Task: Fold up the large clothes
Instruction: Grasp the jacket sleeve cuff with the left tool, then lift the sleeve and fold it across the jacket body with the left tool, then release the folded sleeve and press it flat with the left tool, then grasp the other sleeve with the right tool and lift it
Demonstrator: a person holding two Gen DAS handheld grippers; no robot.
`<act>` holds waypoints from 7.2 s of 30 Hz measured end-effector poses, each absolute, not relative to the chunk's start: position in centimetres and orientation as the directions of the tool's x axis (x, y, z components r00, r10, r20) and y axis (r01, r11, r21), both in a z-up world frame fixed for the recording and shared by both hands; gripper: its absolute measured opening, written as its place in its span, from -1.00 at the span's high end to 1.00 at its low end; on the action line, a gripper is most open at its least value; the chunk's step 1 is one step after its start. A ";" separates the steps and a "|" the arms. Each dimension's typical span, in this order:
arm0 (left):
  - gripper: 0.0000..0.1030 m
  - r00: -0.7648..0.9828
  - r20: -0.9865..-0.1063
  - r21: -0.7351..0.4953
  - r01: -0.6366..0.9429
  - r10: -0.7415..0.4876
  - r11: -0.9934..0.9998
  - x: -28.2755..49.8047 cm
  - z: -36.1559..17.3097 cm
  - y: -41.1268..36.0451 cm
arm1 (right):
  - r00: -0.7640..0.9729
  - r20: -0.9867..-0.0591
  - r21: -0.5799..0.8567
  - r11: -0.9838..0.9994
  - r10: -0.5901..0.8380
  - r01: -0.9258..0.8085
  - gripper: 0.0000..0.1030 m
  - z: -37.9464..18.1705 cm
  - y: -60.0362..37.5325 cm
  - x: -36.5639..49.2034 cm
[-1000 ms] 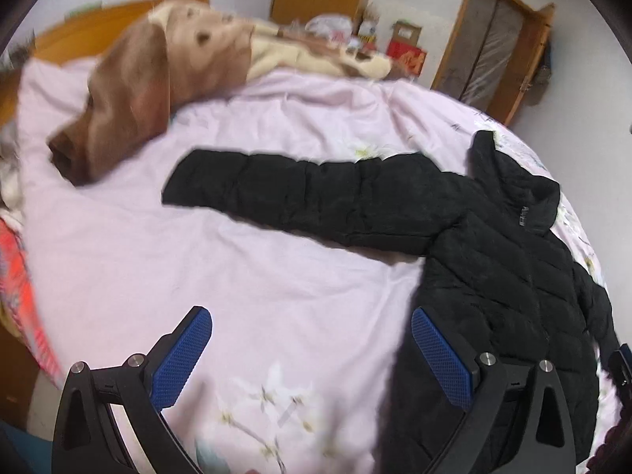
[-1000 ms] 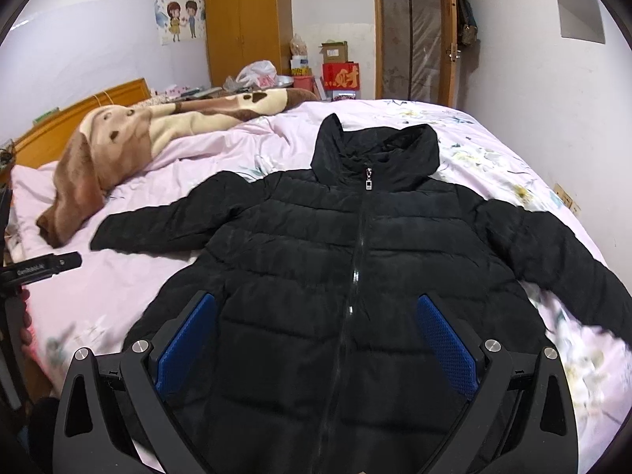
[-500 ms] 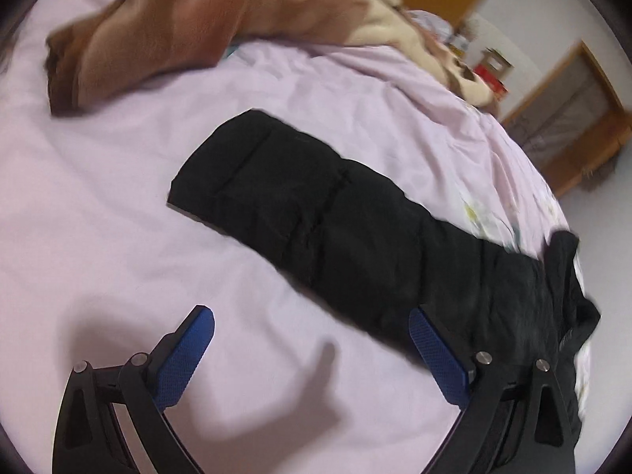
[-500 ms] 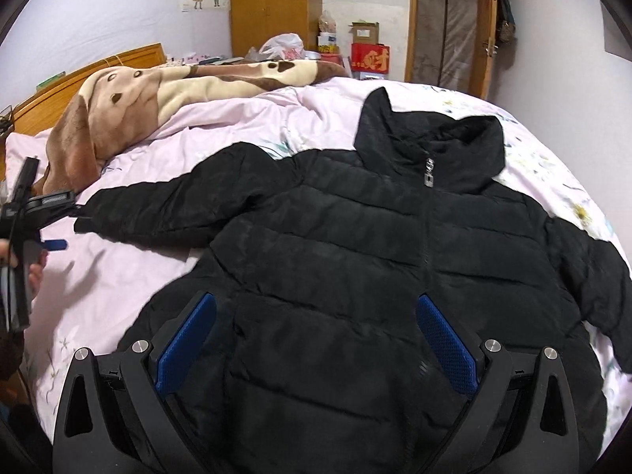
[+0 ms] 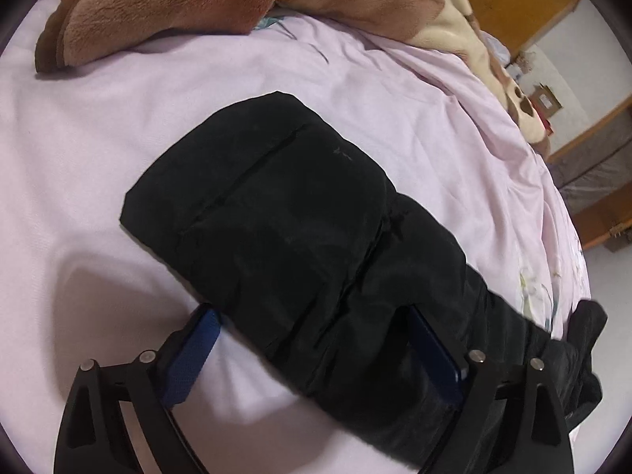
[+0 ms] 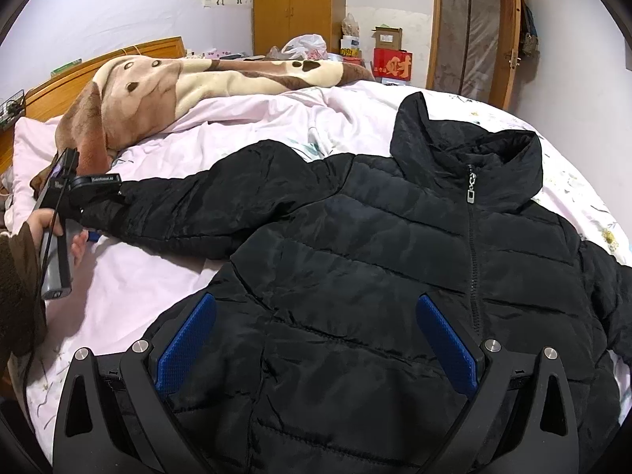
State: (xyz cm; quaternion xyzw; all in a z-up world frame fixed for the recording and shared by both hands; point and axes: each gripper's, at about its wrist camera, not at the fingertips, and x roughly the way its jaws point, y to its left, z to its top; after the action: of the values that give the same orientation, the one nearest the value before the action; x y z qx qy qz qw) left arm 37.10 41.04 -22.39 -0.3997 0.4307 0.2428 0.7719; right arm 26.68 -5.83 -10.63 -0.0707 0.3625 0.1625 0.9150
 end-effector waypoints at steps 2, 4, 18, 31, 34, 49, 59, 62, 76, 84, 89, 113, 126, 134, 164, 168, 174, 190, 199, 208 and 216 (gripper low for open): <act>-0.31 0.525 -0.851 -0.418 -0.713 0.033 0.563 37.6 -21.9 40.8 | 0.680 -0.697 -0.024 0.940 0.228 -0.340 -0.96 -10.9 -5.6 26.8; -0.01 0.536 -0.844 -0.423 -0.700 0.030 0.575 37.9 -21.6 40.6 | 0.668 -0.706 -0.008 0.941 0.234 -0.338 -0.96 -11.1 -5.7 27.1; 0.70 0.709 -0.679 -0.329 -0.526 0.190 0.784 36.4 -11.6 34.7 | 0.683 -0.693 0.025 0.955 0.229 -0.296 -0.96 -9.5 -7.6 26.6; 0.70 0.844 -0.535 -0.205 -0.170 0.035 0.964 37.7 -4.4 20.4 | 0.720 -0.656 0.082 0.970 0.225 -0.229 -0.96 -6.9 -11.9 26.4; 0.70 0.849 -0.528 -0.192 -0.100 -0.017 0.976 38.1 -3.9 17.0 | 0.736 -0.643 0.083 0.975 0.212 -0.207 -0.96 -6.5 -13.4 26.5; 0.70 0.804 -0.546 -0.222 0.135 -0.238 0.966 39.3 -5.1 0.3 | 0.774 -0.627 0.111 0.994 0.085 -0.019 -0.96 -6.6 -23.3 26.3; 0.70 0.718 -0.601 -0.233 0.262 -0.350 0.937 40.3 -8.8 -9.0 | 0.760 -0.650 0.120 0.987 -0.001 0.104 -0.96 -8.1 -29.2 25.8; 0.70 0.689 -0.624 -0.244 0.275 -0.368 0.930 40.6 -10.1 -10.8 | 0.752 -0.659 0.113 0.985 -0.024 0.131 -0.96 -8.6 -30.6 25.7; 0.41 0.634 -0.682 -0.237 0.280 -0.365 0.930 41.8 -15.1 -13.3 | 0.711 -0.701 0.115 0.975 -0.054 0.188 -0.96 -10.5 -33.4 26.5; -0.58 0.623 -0.639 -0.290 0.348 -0.451 0.892 40.8 -12.1 -9.2 | 0.717 -0.695 0.131 0.973 -0.045 0.188 -0.96 -10.0 -33.8 27.6; -0.59 0.704 -0.626 -0.248 0.229 -0.336 0.941 41.1 -9.2 -2.7 | 0.695 -0.718 0.209 0.964 0.039 0.162 -0.96 -10.6 -33.6 30.5; -0.62 0.611 -0.792 -0.053 -0.040 -0.017 0.998 47.7 -16.6 6.3 | 0.631 -0.761 0.266 0.960 0.151 0.091 0.87 -13.0 -31.6 36.6; -0.68 0.567 -0.823 -0.017 -0.069 0.025 0.997 48.0 -17.1 5.8 | 0.556 -0.830 0.136 0.985 0.053 0.109 0.76 -15.0 -30.9 37.8; -0.68 0.611 -0.787 -0.119 -0.026 -0.078 0.993 43.1 -12.0 4.6 | 0.656 -0.754 0.187 0.970 0.038 0.158 0.45 -9.5 -33.8 32.3; -0.75 0.517 -0.769 -0.221 0.335 -0.375 0.916 32.6 -10.6 -17.1 | 0.616 -0.744 0.384 0.588 -0.259 0.712 -0.30 -11.4 -64.1 12.1; -0.75 0.499 -0.787 -0.221 0.321 -0.363 0.921 33.1 -11.3 -17.0 | 0.625 -0.740 0.408 0.572 -0.249 0.712 -0.30 -11.5 -64.8 12.9; -0.75 0.496 -0.800 -0.186 0.329 -0.337 0.926 33.2 -11.9 -16.8 | 0.601 -0.753 0.378 0.569 -0.270 0.730 -0.07 -11.5 -65.3 13.8; -0.75 0.541 -0.772 -0.201 0.291 -0.334 0.935 33.5 -9.7 -13.3 | 0.761 -0.577 0.334 0.765 -0.296 0.550 0.85 -2.5 -60.3 14.9; -0.75 0.547 -0.776 -0.212 0.245 -0.315 0.946 34.0 -9.3 -9.8 | 0.859 -0.499 0.282 0.917 -0.113 0.284 0.85 2.1 -50.7 20.3; -0.75 0.590 -0.764 -0.182 0.192 -0.262 0.964 33.9 -8.9 -5.4 | 0.853 -0.517 0.254 0.964 0.071 0.073 0.85 1.1 -40.2 25.8; -0.75 0.693 -0.716 0.008 0.137 -0.090 0.991 33.0 -7.8 -2.9 | 0.785 -0.563 0.311 0.946 0.259 -0.089 0.85 -2.2 -33.0 28.8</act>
State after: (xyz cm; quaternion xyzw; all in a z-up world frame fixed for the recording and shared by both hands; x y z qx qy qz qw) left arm 33.04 -2.86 -7.80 0.0304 0.3872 -0.0615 0.9194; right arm 28.80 -32.97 -2.16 0.1350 0.3143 0.0932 0.9350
